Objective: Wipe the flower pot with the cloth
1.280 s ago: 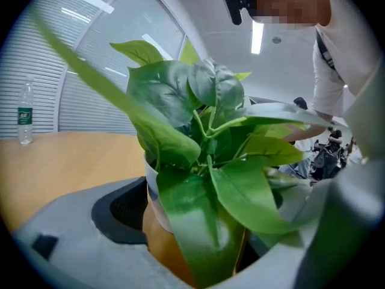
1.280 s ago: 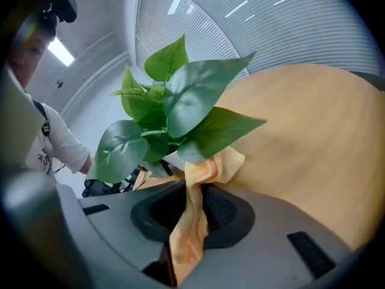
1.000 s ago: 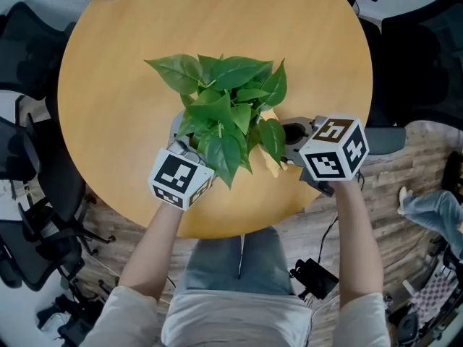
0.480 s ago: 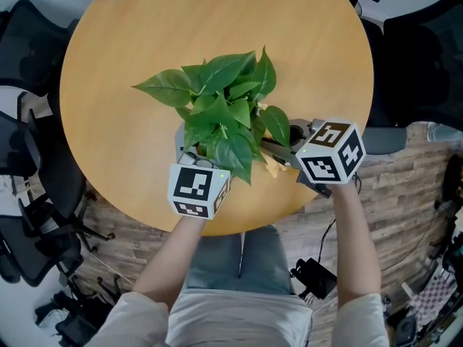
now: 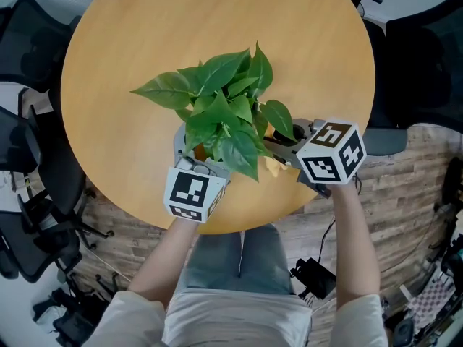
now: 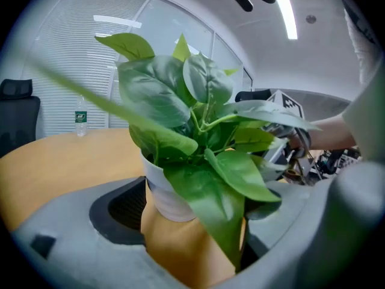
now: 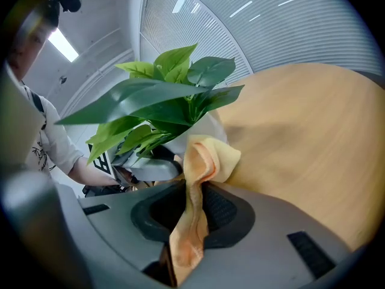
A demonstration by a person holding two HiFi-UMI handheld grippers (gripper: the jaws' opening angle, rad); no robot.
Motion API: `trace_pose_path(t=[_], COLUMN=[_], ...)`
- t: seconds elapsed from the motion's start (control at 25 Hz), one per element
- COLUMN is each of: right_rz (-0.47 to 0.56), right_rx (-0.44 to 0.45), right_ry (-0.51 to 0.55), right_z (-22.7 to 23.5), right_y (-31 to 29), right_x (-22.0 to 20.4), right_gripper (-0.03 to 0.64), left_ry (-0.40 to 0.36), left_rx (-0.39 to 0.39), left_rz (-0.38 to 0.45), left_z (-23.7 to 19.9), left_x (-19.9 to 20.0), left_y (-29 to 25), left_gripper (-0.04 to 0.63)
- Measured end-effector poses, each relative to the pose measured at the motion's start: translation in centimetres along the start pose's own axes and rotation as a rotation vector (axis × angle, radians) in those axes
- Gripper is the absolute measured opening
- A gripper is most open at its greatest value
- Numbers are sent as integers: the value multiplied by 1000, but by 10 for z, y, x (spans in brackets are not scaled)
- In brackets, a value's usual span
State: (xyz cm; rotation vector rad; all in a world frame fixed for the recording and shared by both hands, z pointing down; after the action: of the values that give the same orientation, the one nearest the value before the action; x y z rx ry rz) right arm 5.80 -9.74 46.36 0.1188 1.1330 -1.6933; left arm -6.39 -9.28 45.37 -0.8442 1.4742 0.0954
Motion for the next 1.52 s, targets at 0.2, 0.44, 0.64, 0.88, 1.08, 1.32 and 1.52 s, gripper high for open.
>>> trace_pose_path(t=[0.2,0.44,0.64,0.88,1.08,1.32,1.52], right_rz=[2,-1,-4,2,0,7,36], right_rx=[1,1,2,-3,-7,-21,-83], right_ry=[-3,-8,-12,-23,-20,-23,-31], right_z=[0,2,2,6,3,0,20], right_y=[0,1,-2,-1,-5,-4,21], right_x=[1,0,1,6,8,8,19], right_gripper=[72,72,72,72,72,72,72], left_ry=[-129,-160,-284,-355,-320,-288,-284], left_rx=[-130,-206,-440,-698,-809,-831,-814], left_rz=[-35,-37,-2,-41,-48,-22,-13], left_z=[-6,-62,-70,-52,-41,-41,-39], left_x=[-13,-11,12,20,22,24,22], left_y=[30,40,17,-8,-14,-13,-14], left_gripper=[456,456,457,466,469,468,468])
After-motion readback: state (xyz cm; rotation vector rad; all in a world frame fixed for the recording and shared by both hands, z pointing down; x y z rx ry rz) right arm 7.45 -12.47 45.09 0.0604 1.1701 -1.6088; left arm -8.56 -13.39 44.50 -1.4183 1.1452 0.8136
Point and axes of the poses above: the fingertips, and each gripper's own axes: y backward along the fingers, z to its right, x out of its top, the point moved 5 cm from there along y, backward along the fingers, and after that the axes turned 3 degrees about -z, right-handed, at the moved point
